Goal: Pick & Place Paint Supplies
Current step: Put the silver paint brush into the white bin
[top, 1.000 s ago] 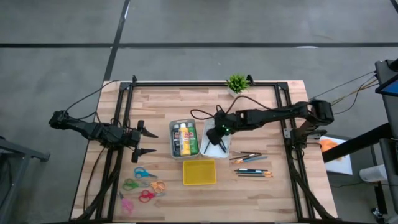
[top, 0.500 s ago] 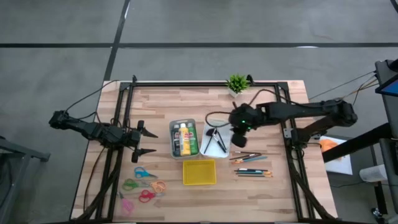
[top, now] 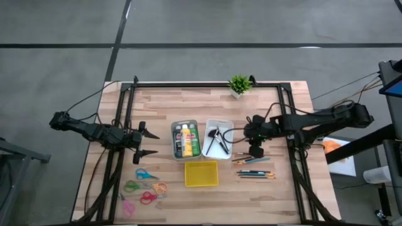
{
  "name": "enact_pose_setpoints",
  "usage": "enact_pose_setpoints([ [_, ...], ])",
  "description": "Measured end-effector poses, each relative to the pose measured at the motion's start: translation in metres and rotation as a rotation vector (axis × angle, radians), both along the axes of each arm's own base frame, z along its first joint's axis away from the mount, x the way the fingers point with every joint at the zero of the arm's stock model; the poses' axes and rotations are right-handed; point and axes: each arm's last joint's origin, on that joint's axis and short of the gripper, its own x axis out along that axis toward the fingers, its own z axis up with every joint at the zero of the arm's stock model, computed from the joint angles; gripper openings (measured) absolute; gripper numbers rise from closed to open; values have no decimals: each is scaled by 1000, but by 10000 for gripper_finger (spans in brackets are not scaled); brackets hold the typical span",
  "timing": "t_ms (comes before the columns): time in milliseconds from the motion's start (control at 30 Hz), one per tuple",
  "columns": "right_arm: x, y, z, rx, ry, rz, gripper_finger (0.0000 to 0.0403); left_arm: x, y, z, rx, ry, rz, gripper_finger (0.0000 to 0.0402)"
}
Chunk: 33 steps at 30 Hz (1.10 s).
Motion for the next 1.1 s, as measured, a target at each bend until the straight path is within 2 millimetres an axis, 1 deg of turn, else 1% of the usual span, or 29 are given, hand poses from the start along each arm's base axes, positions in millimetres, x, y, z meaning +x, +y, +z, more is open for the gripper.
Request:
enact_pose_setpoints([
  [233,-9,12,-34,22,43,12,93,0,0,0,0,0,0,306],
  [533,-15,22,-55,68,7,2,93,0,0,0,0,0,0,306],
  [800,-18,27,-68,135,-36,4,93,0,0,0,0,0,0,306],
  [1100,-14,28,-82,120,18,10,93,0,0,0,0,0,0,306],
])
